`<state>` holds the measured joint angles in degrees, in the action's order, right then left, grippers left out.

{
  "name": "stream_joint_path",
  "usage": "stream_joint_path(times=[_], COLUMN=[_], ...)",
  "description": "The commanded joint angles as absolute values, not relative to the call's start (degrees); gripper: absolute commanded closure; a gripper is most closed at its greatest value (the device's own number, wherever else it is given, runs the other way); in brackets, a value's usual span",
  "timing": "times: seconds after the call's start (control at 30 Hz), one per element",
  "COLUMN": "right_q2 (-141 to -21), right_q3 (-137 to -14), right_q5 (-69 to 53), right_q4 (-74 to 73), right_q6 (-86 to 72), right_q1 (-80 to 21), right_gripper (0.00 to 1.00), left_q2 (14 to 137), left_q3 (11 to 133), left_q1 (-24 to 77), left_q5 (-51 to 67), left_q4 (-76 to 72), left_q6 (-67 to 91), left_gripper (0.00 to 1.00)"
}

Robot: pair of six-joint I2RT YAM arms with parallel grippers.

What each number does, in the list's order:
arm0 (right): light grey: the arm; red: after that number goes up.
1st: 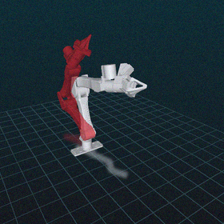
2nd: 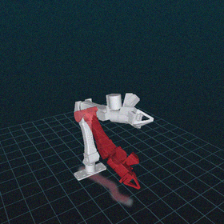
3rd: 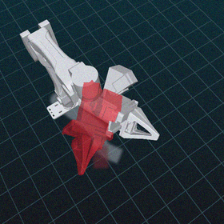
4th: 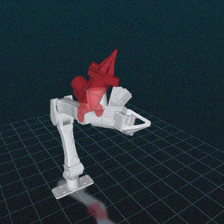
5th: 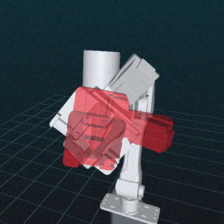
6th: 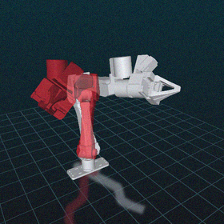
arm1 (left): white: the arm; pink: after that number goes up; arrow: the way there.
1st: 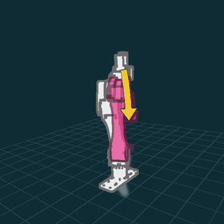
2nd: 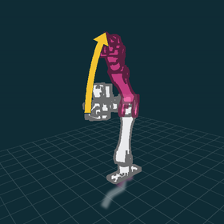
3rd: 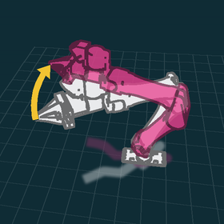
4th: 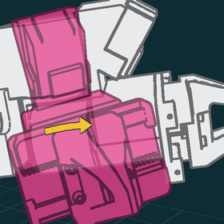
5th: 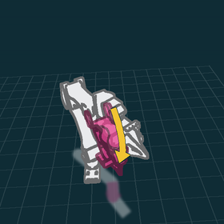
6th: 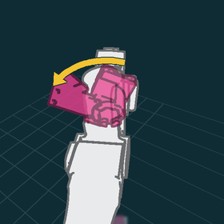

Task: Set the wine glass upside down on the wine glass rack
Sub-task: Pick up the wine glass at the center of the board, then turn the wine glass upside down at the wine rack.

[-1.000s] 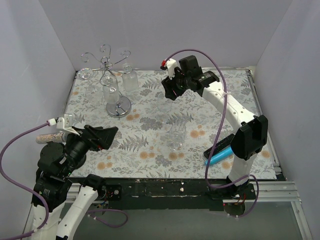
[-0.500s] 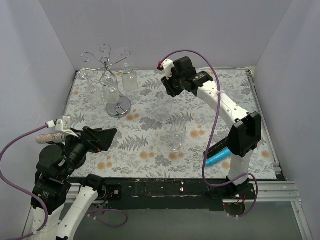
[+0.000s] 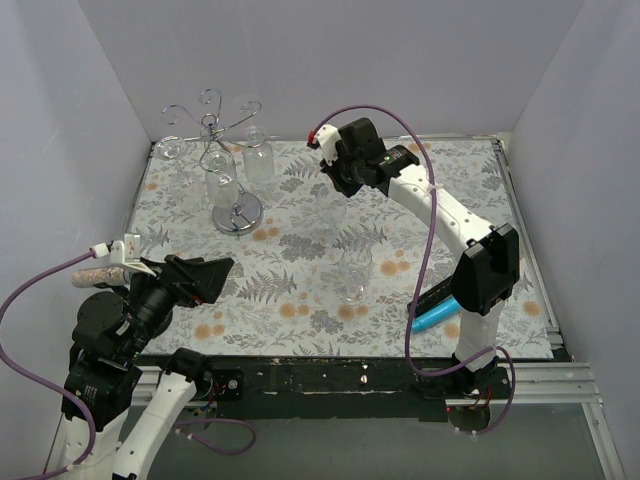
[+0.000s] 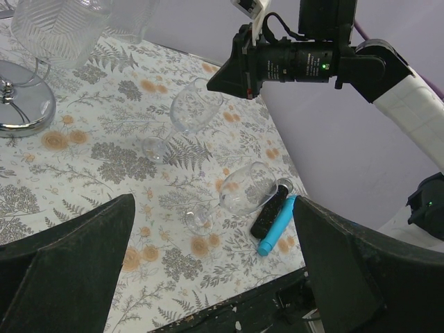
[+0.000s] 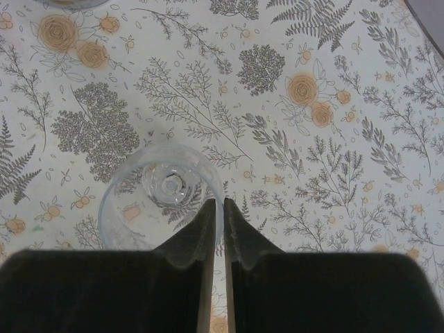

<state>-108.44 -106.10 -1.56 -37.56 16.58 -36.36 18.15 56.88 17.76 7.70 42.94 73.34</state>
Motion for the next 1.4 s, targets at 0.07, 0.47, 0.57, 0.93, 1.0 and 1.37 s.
stream_joint_path(times=[0.07, 0.47, 0.57, 0.93, 1.0, 1.37], right_q2=[-108.2, -103.0, -101.3, -94.8, -93.8, -88.9], right_q3=[-109.2, -109.9, -109.8, -106.7, -106.1, -104.8], right_q5=[-0.5, -2.3, -3.6, -9.6, -10.4, -14.0], right_q4=[-38.6, -37.4, -37.6, -37.9, -37.9, -38.4], right_q6=[18.6, 19.4, 19.1, 17.6, 17.3, 16.4], right_q1=[-36.7, -36.3, -35.6, -29.9, -28.7, -22.2], right_gripper=[0.96, 0.99, 0.99, 0.99, 0.99, 0.99], left_q2=[17.8, 17.9, 18.4, 22.2, 23.8, 31.3], left_q3=[58.1, 56.7, 56.5, 55.5, 56.1, 57.6], left_q1=[17.8, 17.9, 17.9, 17.8, 17.8, 17.8], left_q5=[7.8, 12.7, 13.4, 21.4, 22.9, 32.3], left_q4=[43.0, 39.2, 38.0, 31.0, 30.7, 26.3], left_q6=[73.7, 75.3, 76.0, 79.7, 79.8, 81.7], left_gripper=[0.02, 0.02, 0.02, 0.02, 0.02, 0.02])
